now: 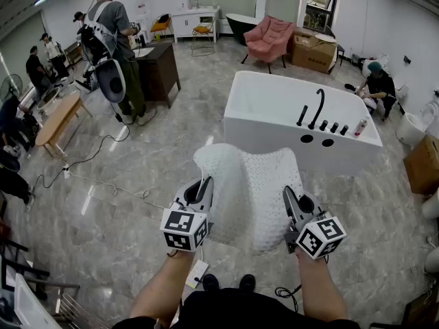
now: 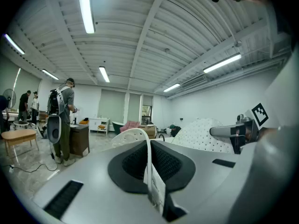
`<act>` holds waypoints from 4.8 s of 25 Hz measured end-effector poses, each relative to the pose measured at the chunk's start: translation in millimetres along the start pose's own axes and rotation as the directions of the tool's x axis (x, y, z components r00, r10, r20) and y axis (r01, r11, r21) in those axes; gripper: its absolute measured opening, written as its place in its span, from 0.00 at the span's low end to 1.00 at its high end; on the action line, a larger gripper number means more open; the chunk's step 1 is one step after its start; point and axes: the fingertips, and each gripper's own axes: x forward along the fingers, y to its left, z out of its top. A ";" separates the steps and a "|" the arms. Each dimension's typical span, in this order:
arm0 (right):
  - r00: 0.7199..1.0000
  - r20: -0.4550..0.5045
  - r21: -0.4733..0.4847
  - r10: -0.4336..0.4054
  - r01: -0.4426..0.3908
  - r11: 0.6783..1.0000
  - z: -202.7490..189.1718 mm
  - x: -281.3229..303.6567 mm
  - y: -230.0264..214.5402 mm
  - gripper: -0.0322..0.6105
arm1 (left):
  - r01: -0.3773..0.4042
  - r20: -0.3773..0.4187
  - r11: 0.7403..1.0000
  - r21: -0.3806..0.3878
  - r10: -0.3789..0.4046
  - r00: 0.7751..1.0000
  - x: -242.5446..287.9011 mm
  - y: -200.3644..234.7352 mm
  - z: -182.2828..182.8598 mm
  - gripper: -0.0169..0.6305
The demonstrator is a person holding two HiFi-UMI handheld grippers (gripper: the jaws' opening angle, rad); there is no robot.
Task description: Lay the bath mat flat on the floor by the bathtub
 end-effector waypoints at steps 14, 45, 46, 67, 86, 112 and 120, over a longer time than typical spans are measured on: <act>1.000 0.003 0.040 0.010 -0.010 0.999 -3.1 -30.0 -38.7 0.09 | 0.014 -0.022 1.000 0.005 -0.014 1.000 22.5 -48.6 -5.2 0.05; 0.990 -0.111 0.162 -0.082 0.099 0.982 -44.3 -28.0 -141.8 0.10 | 0.101 -0.096 0.993 -0.060 -0.107 0.990 124.3 -73.2 -41.9 0.06; 0.990 -0.117 0.166 -0.081 0.100 0.981 -45.0 -17.8 -144.3 0.10 | 0.103 -0.101 0.993 -0.063 -0.109 0.989 132.4 -66.4 -42.6 0.06; 0.977 -0.141 0.138 -0.160 0.179 0.974 -4.2 143.5 -174.3 0.10 | 0.172 -0.077 0.978 -0.117 -0.182 0.980 245.6 64.3 -18.1 0.06; 0.985 -0.158 0.211 -0.074 0.107 0.972 -17.9 248.7 -249.1 0.10 | 0.127 -0.158 0.986 -0.105 -0.142 0.977 344.2 104.2 -30.1 0.06; 0.966 -0.256 0.266 0.021 0.049 0.963 -29.9 365.4 -422.3 0.10 | 0.058 -0.300 0.988 -0.143 -0.099 0.949 528.4 94.7 -60.9 0.06; 0.954 -0.287 0.252 -0.088 0.164 0.954 -40.3 382.0 -418.5 0.09 | 0.110 -0.307 0.975 -0.191 -0.166 0.937 535.0 131.6 -80.0 0.06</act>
